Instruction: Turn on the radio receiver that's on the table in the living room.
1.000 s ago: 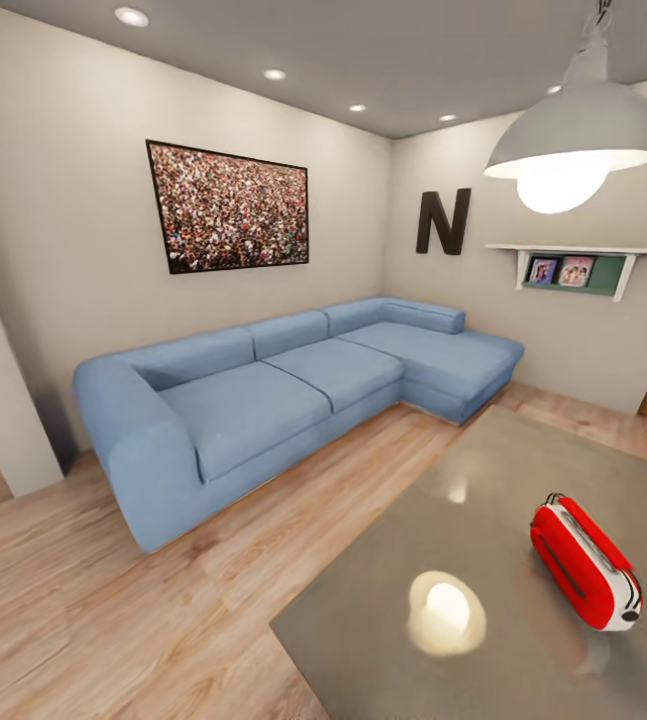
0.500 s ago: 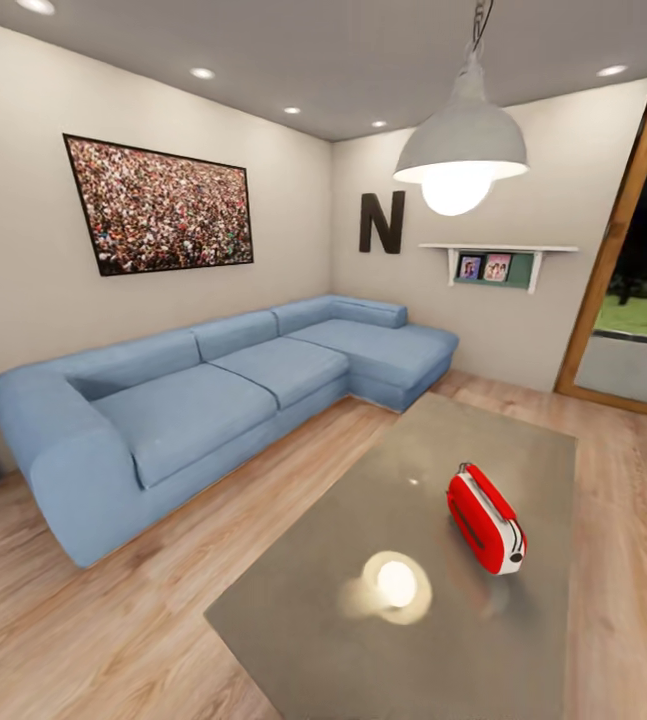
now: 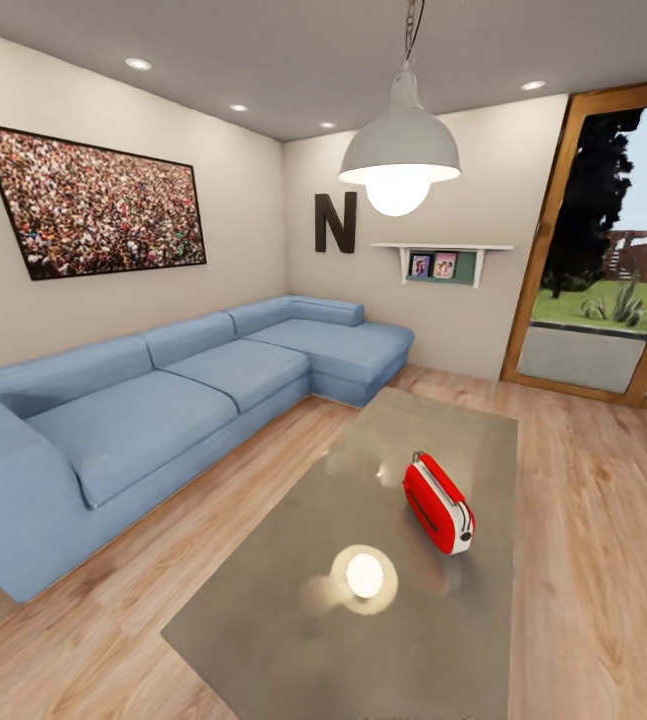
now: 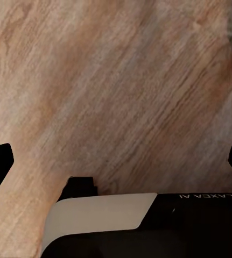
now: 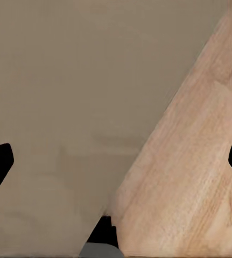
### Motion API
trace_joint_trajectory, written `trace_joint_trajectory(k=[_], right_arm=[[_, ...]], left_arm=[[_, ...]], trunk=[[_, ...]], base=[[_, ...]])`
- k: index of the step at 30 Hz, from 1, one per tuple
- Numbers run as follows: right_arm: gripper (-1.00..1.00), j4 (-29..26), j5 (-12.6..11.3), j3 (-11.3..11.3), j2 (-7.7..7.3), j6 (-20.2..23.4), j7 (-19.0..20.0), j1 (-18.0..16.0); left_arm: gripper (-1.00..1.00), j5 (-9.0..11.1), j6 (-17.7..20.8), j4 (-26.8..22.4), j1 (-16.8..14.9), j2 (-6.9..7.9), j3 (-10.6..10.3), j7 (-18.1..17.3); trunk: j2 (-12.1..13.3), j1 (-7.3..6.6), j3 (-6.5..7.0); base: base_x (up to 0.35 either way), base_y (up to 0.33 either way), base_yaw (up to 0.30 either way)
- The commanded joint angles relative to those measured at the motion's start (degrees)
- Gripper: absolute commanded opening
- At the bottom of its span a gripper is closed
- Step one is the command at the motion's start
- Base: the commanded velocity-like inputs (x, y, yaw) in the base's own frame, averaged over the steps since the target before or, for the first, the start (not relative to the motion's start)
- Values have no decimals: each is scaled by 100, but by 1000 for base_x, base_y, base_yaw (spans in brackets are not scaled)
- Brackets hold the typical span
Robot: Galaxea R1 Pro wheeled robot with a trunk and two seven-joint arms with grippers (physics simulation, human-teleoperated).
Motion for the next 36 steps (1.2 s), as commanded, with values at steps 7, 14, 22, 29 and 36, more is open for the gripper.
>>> trace_joint_trajectory(k=[7,14,22,29,36], right_arm=[[100,0,0,1,-2,0,0,4],[100,0,0,-3,-2,0,0,-2],[100,1,0,-3,-1,0,0,0],[100,1,0,-3,-3,0,0,1],[100,-2,0,-3,-3,0,0,2]], left_arm=[[100,-2,-71,11,1,0,0,2],[100,-2,-80,13,0,0,0,2],[100,4,-80,13,4,6,0,2],[100,6,-80,13,1,9,0,2],[100,5,-80,13,1,9,0,2]], trunk=[[0,0,0],[0,0,0],[0,0,0],[0,0,0],[0,0,0]], base=[[-110,-88,-190],[-243,-215,-13],[-250,-224,-23],[-250,-233,-233],[-250,-234,-244]])
